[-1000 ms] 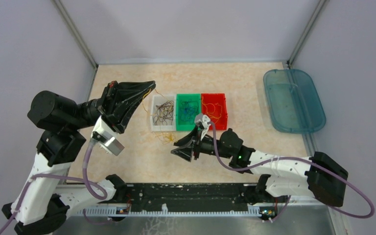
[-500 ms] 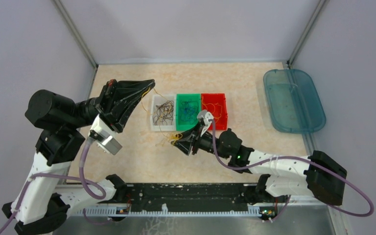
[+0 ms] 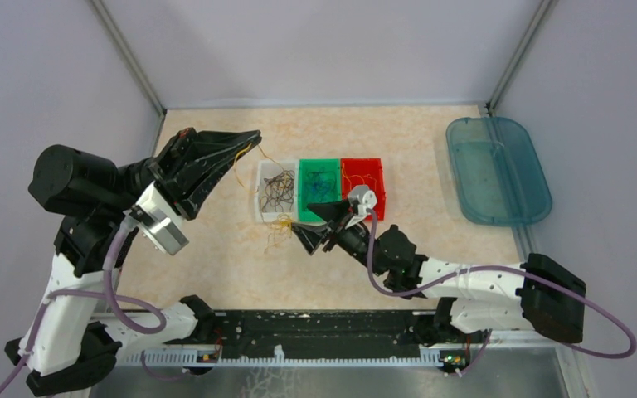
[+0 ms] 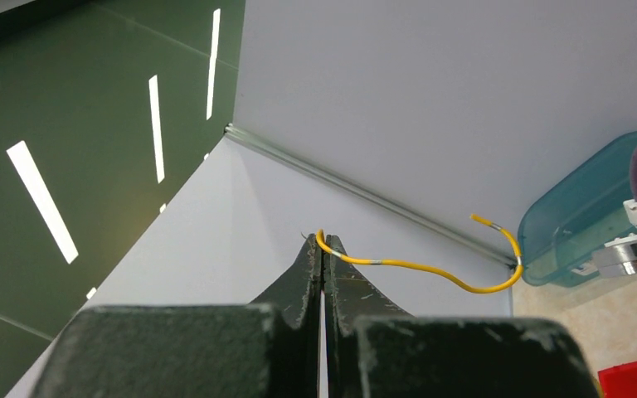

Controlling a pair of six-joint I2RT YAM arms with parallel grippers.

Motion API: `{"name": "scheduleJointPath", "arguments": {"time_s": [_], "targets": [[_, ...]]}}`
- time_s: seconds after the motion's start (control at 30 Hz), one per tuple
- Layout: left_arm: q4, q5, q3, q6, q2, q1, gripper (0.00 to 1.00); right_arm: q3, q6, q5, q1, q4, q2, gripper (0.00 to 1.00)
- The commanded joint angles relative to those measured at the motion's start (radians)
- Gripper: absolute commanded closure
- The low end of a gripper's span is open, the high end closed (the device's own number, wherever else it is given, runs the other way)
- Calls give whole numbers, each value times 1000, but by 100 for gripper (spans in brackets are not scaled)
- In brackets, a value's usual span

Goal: Untangle the cables

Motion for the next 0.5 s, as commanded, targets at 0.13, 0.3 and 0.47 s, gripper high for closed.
{"name": "scheduleJointPath", "arguments": {"time_s": [0.13, 0.3, 0.47], "targets": [[1, 38, 79, -130, 30, 2, 100, 24, -88, 44, 12, 155, 20, 2], [1, 50, 103, -127, 45, 3, 100, 22, -95, -118, 15, 271, 67, 1], [0, 70, 132, -122, 79, 3, 100, 34, -42, -316, 23, 406, 130, 1]]}}
